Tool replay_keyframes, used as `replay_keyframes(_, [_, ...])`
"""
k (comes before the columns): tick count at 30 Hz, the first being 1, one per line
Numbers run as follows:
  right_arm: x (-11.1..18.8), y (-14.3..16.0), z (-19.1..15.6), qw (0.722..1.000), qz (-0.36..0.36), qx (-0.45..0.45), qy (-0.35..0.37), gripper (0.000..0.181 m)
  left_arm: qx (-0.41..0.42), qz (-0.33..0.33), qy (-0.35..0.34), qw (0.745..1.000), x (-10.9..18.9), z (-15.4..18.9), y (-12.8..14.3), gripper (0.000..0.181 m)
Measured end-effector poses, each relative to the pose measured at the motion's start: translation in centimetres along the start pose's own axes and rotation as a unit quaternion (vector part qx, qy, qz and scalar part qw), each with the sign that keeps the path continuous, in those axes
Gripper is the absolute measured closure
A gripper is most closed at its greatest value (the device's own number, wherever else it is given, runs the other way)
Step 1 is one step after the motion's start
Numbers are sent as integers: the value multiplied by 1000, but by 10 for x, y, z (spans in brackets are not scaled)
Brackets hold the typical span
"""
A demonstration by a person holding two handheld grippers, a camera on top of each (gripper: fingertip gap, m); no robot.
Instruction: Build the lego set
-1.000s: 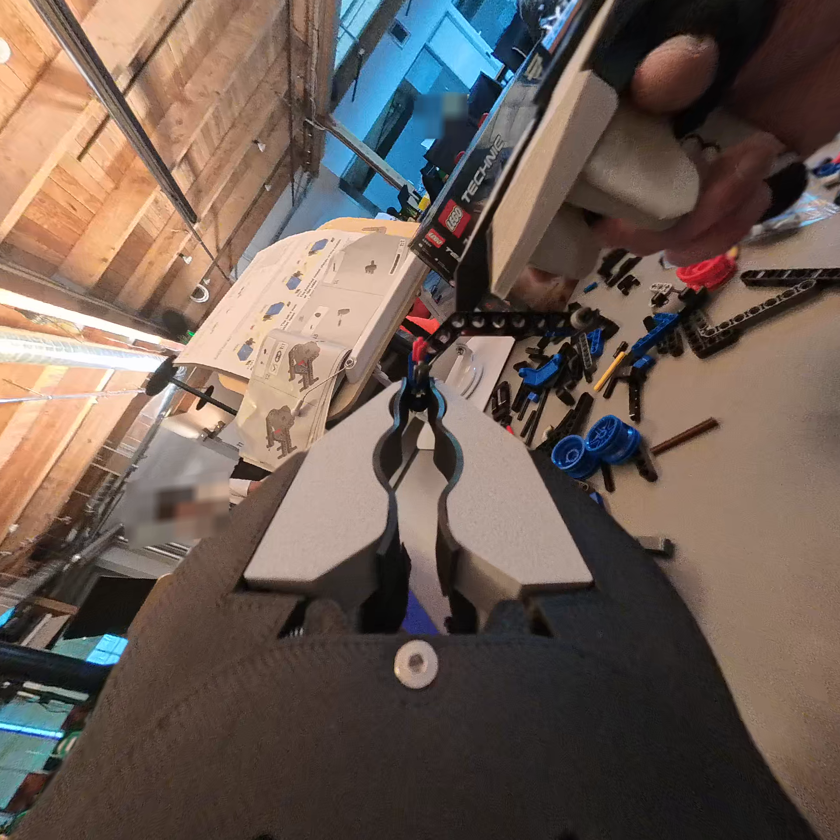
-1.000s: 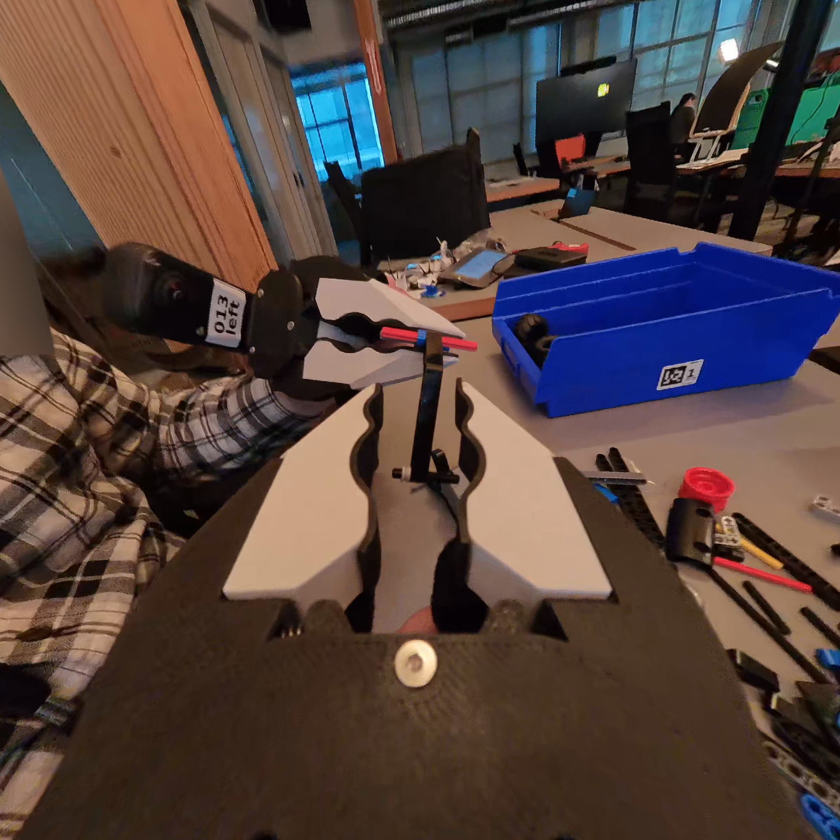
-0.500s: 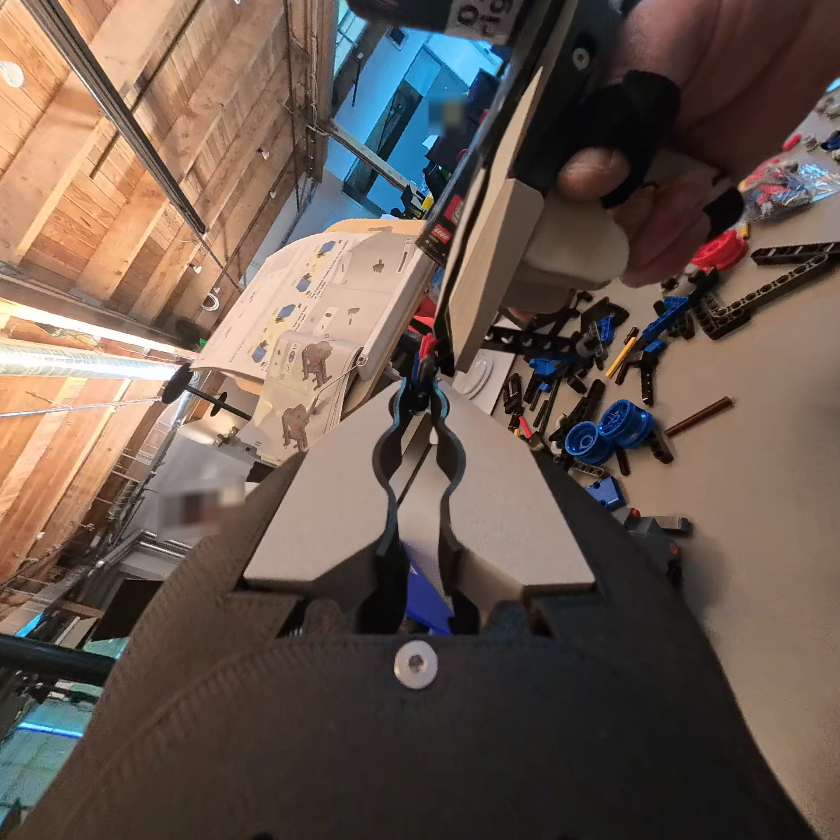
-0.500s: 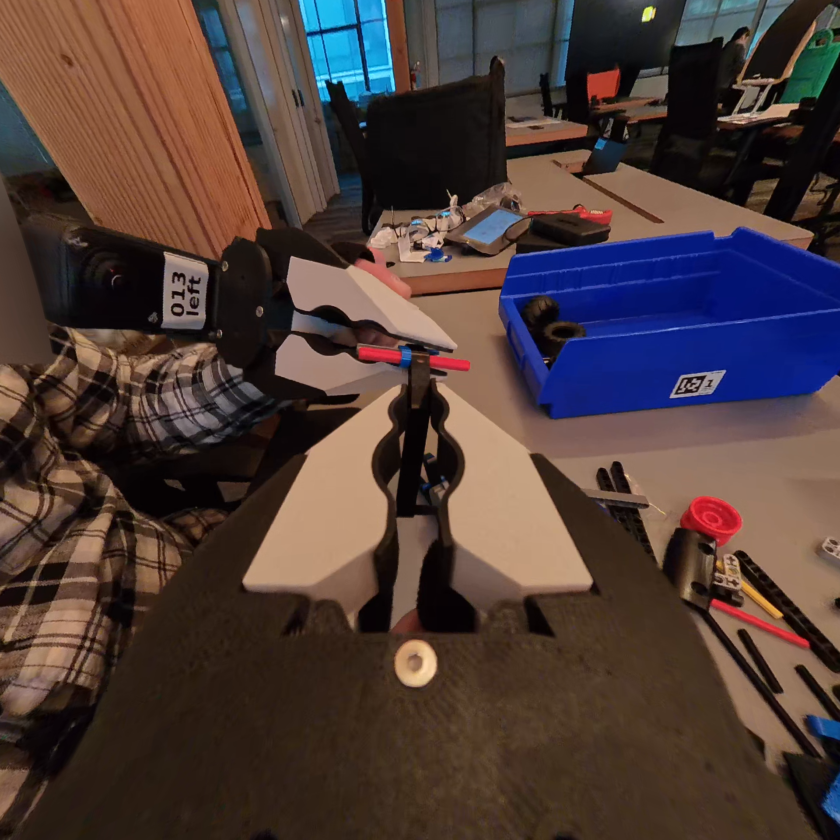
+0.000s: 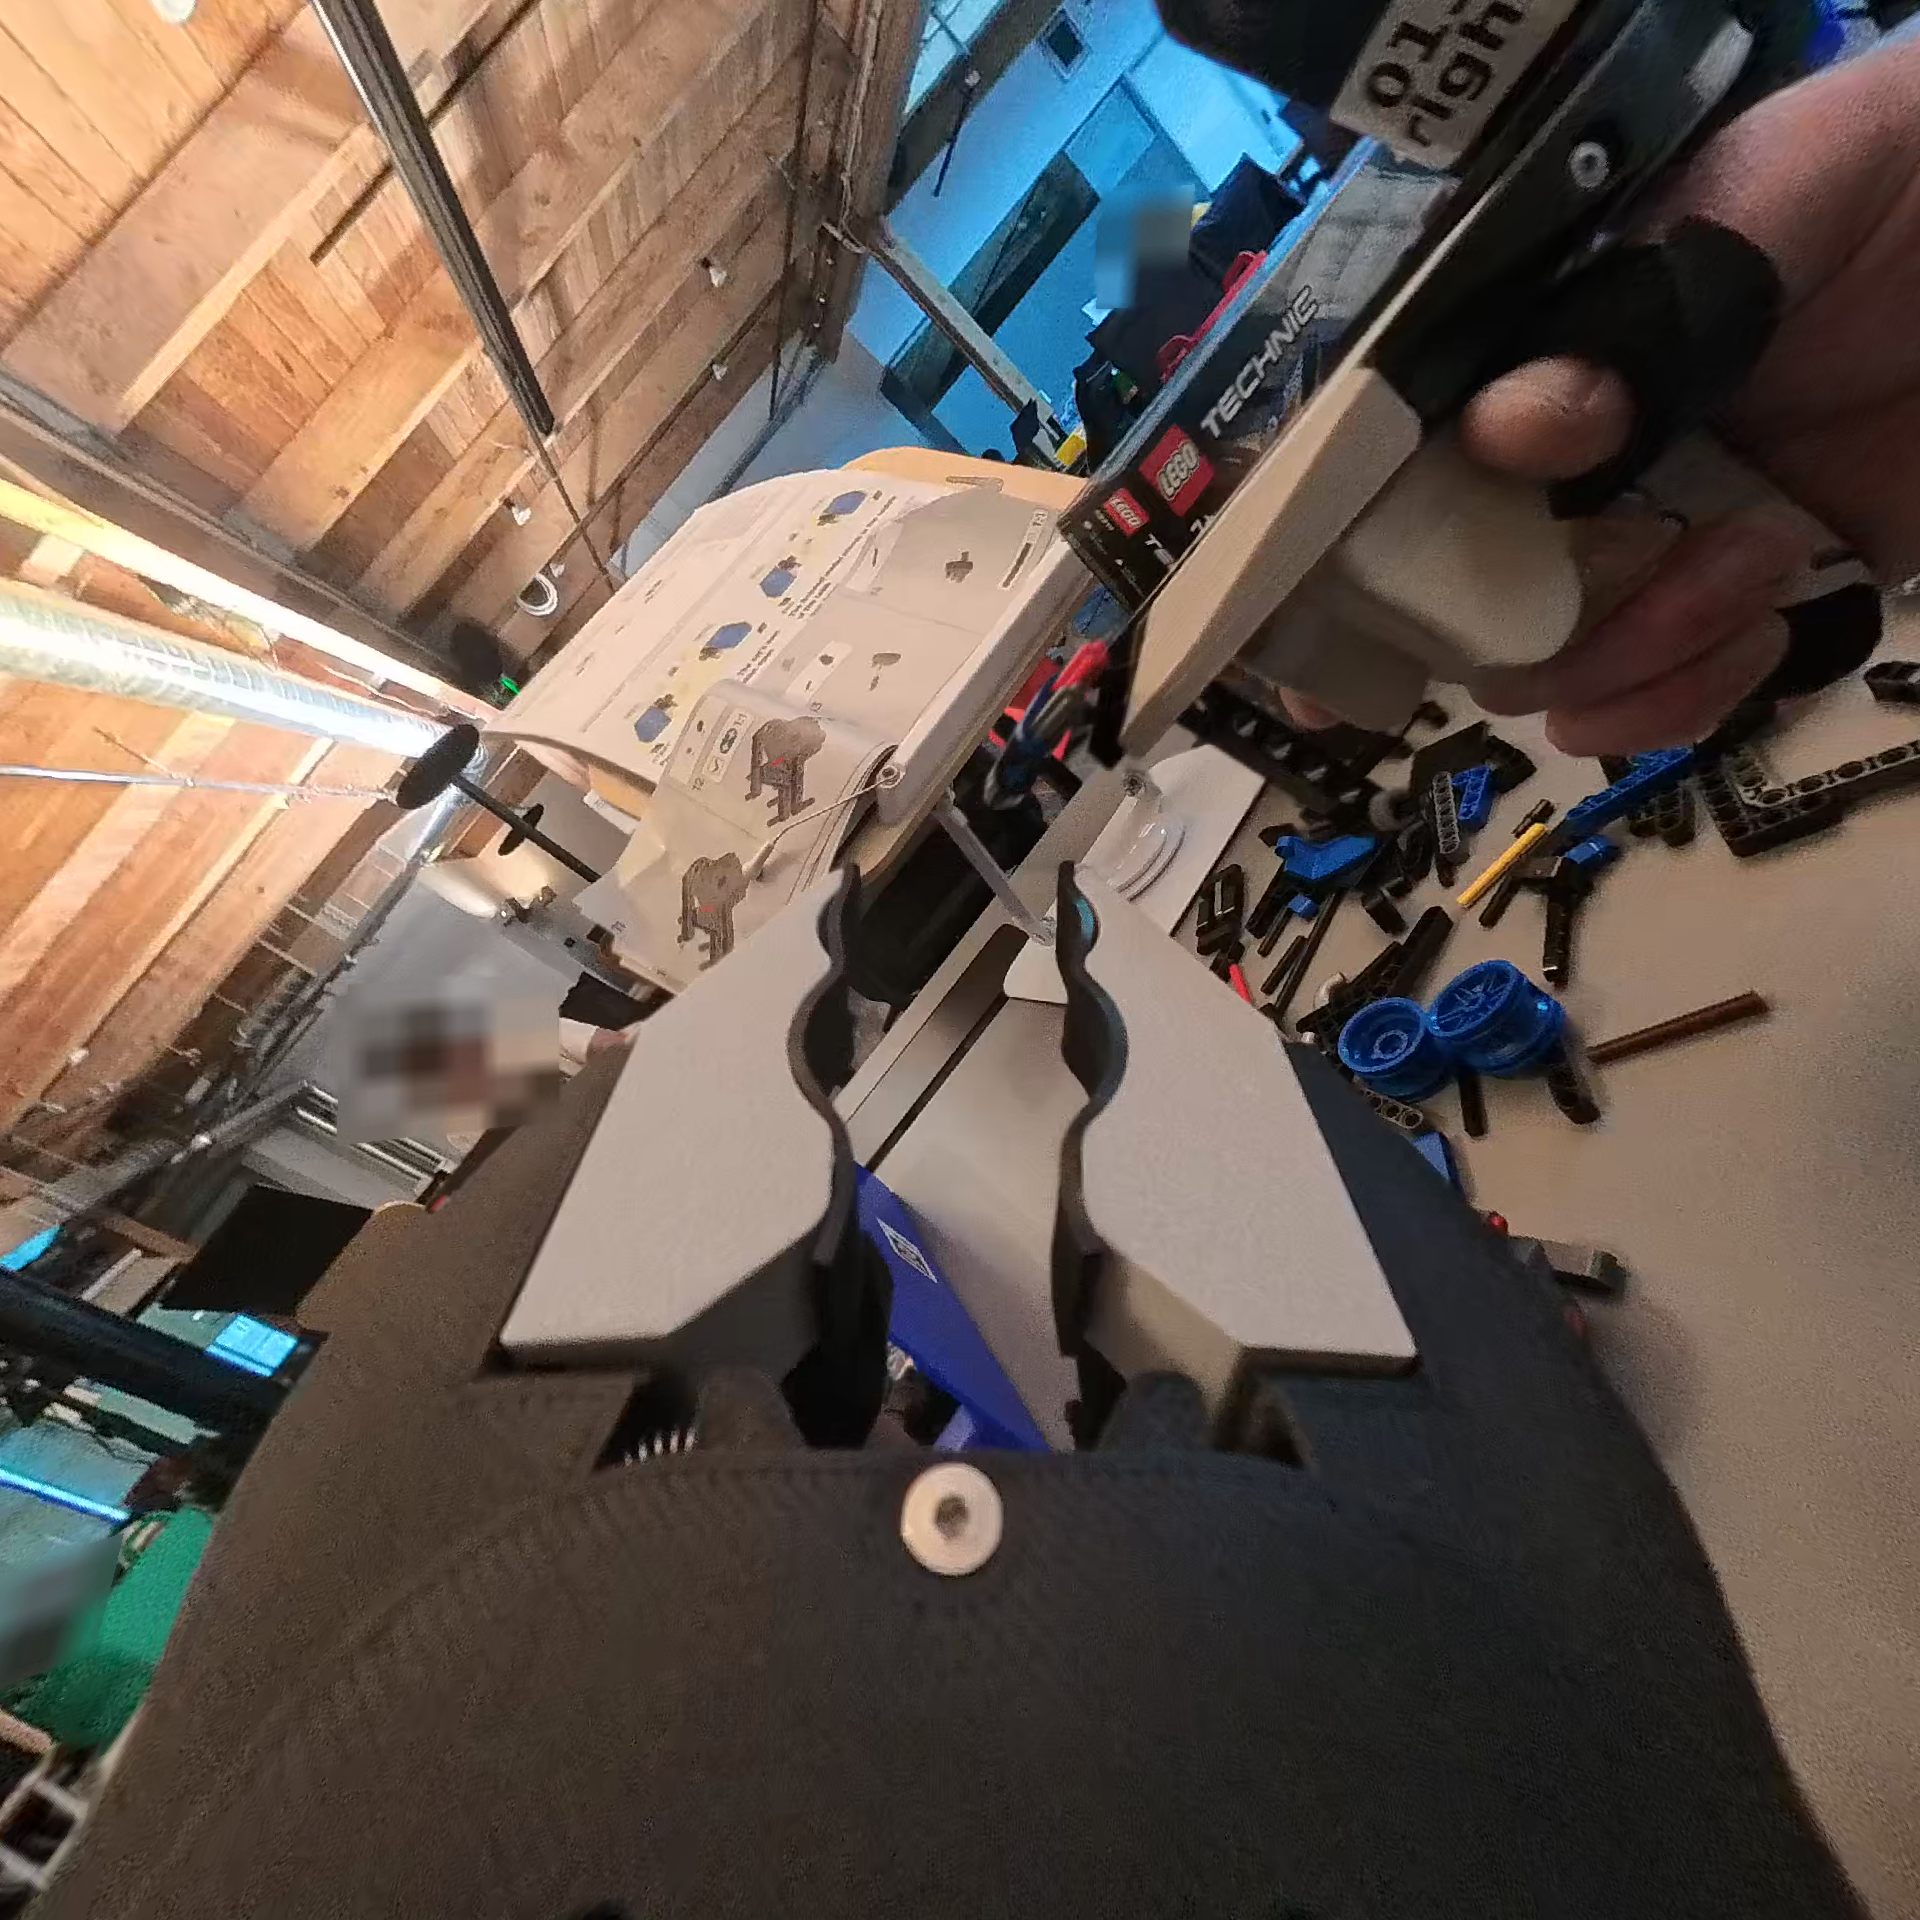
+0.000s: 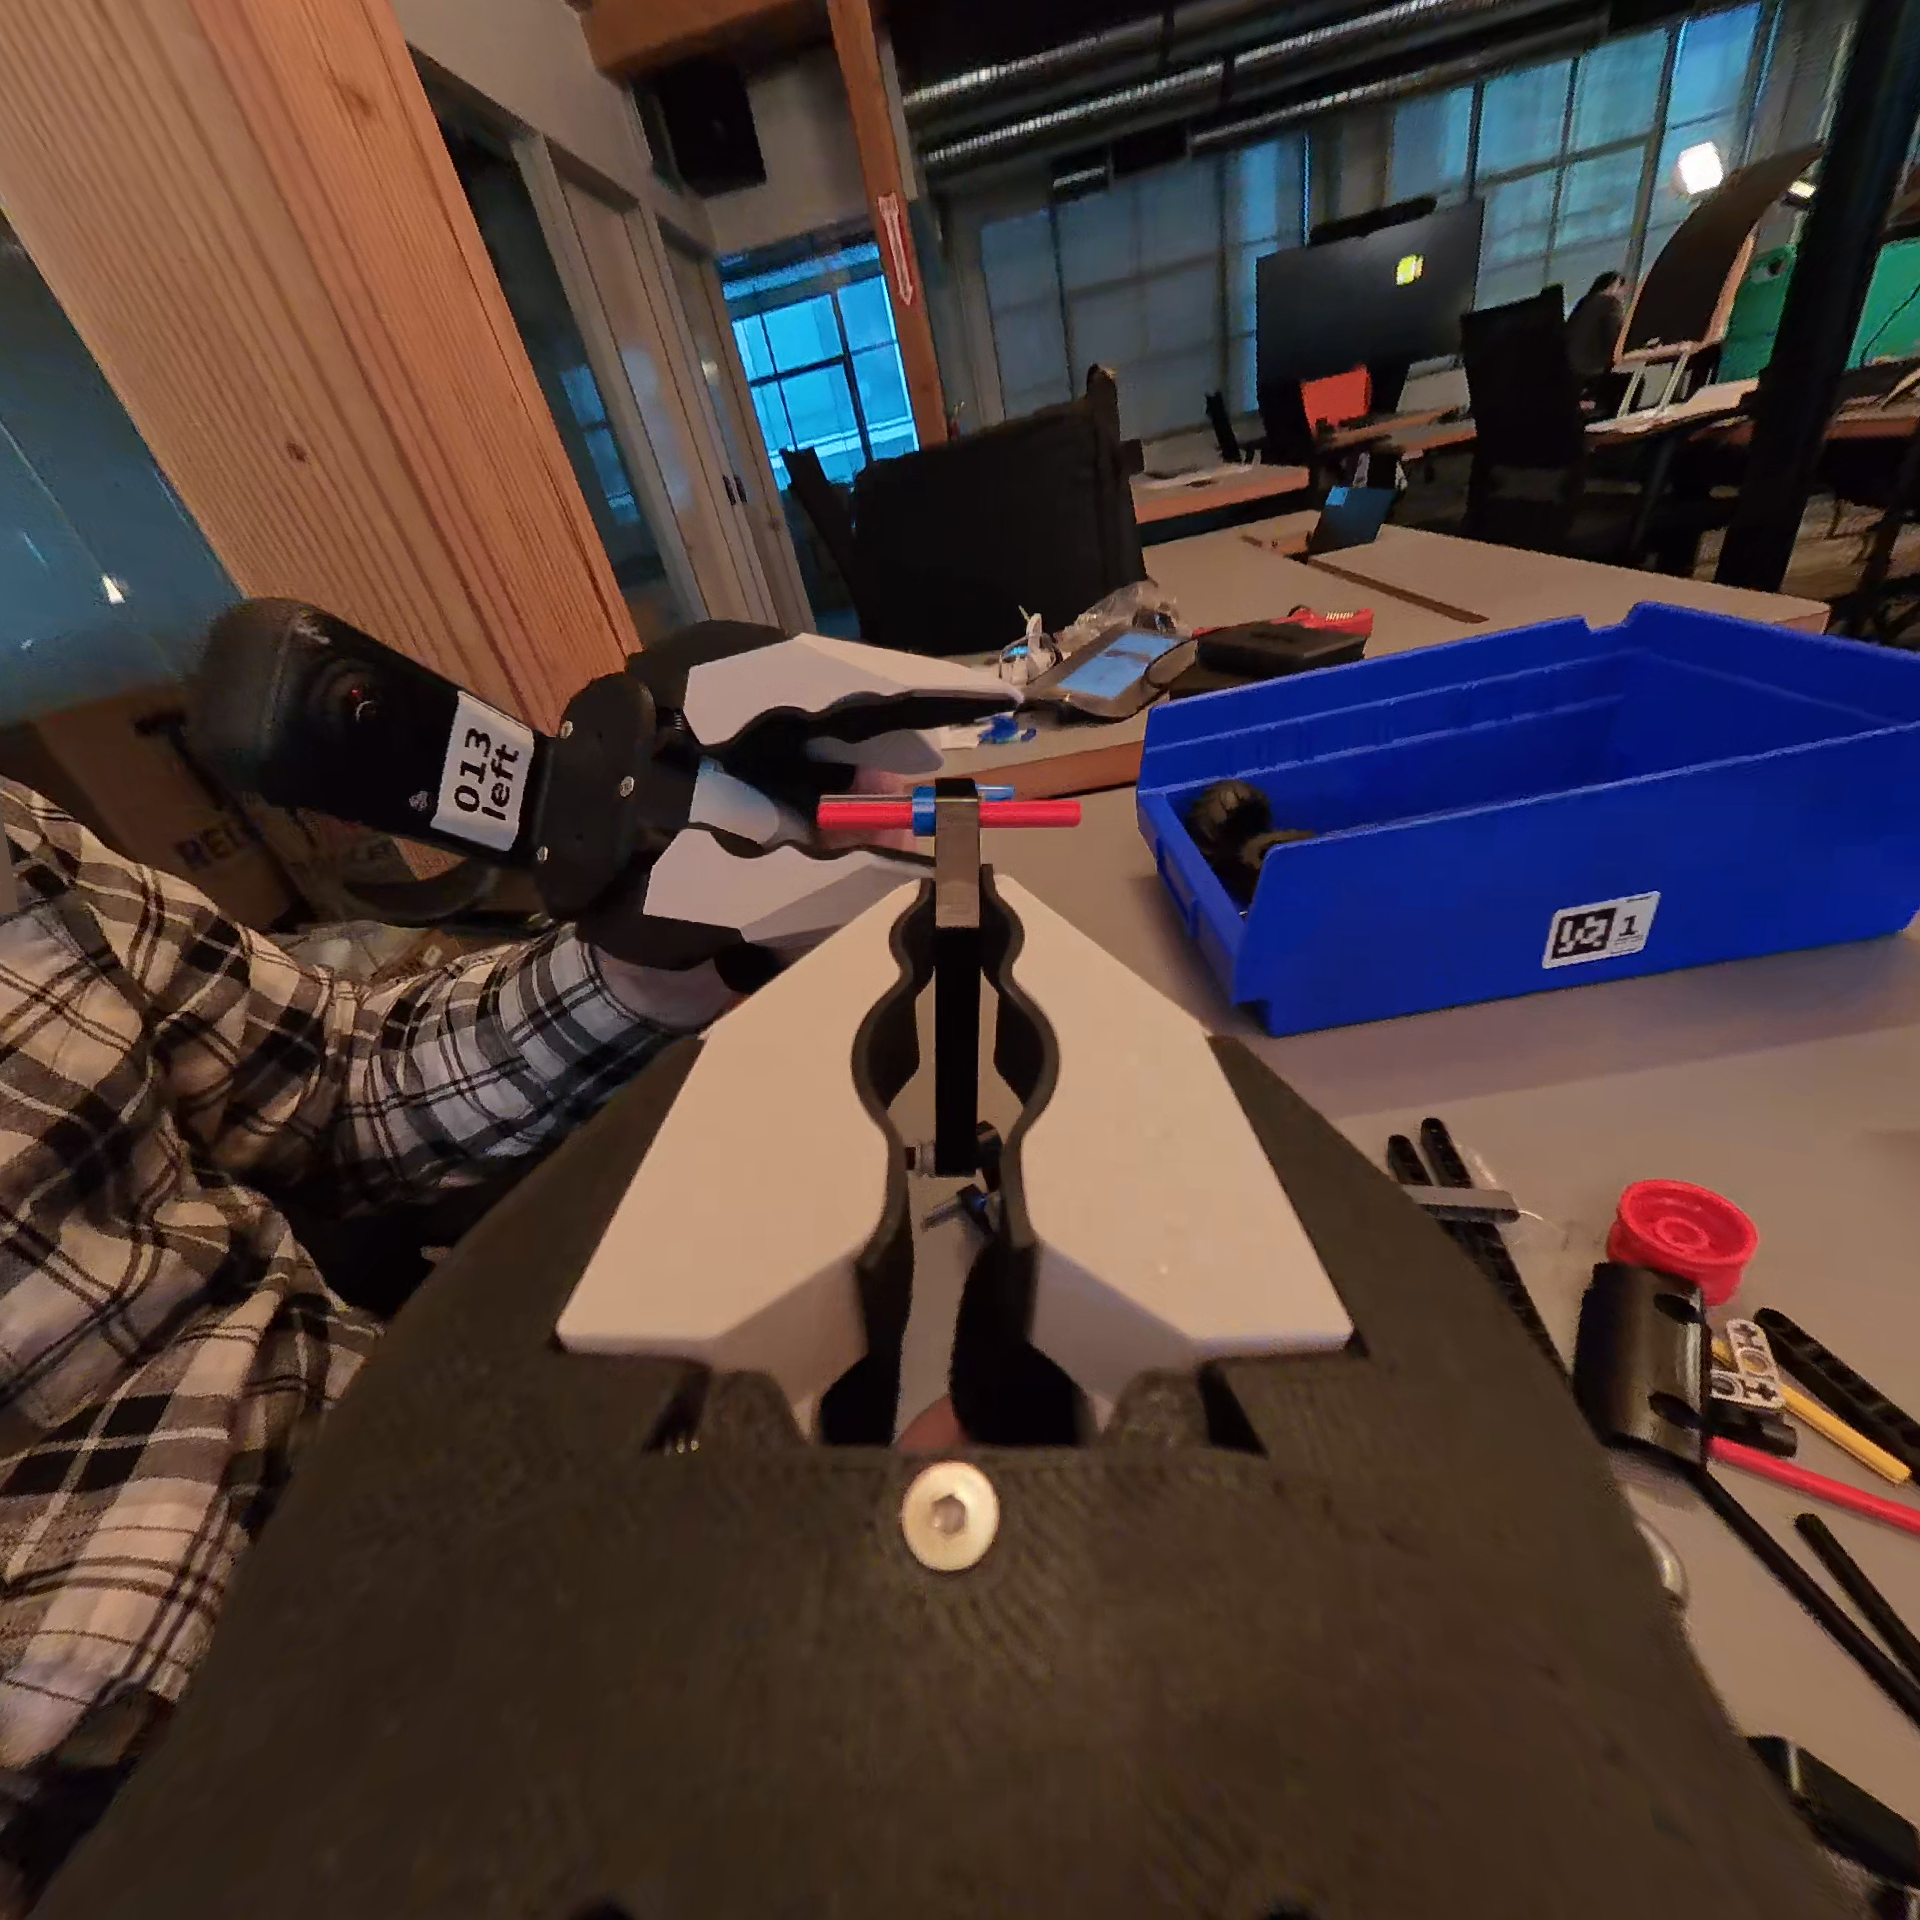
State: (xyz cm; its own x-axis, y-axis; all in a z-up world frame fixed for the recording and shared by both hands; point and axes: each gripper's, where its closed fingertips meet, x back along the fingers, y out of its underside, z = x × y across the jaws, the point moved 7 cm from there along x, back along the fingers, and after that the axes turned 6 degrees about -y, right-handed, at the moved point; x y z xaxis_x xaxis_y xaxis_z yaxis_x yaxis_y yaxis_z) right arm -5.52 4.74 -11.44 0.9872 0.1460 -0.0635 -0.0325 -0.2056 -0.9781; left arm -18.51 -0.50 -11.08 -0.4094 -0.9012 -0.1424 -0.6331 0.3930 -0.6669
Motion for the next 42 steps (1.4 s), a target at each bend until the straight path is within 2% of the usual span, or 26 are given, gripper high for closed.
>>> replay_keyframes(10, [7,-2,1,999,31,-1,-13,175,22,-10,10,1000,2,1,4,150])
replay_keyframes(18, [10,0,1,1000,28,7,-7,175,40,-19,30,999,2,4,7,150])
replay_keyframes(22, [9,4,2,1000,13,16,0,175,79,-36,61,994,9,2,16,148])
replay_keyframes(24, [8,6,2,1000,7,21,2,175,102,-58,75,990,16,0,23,146])
replay_keyframes(27, [8,7,3,1000,2,25,8,175,136,-129,104,977,30,1,46,129])
replay_keyframes(32, [8,12,6,999,-9,27,15,175,184,-213,143,949,57,11,74,118])
replay_keyframes(37, [6,16,9,999,-19,29,22,175,190,-271,151,931,70,23,96,122])
replay_keyframes(42, [6,22,12,998,-34,36,35,175,199,-301,153,920,80,30,101,137])
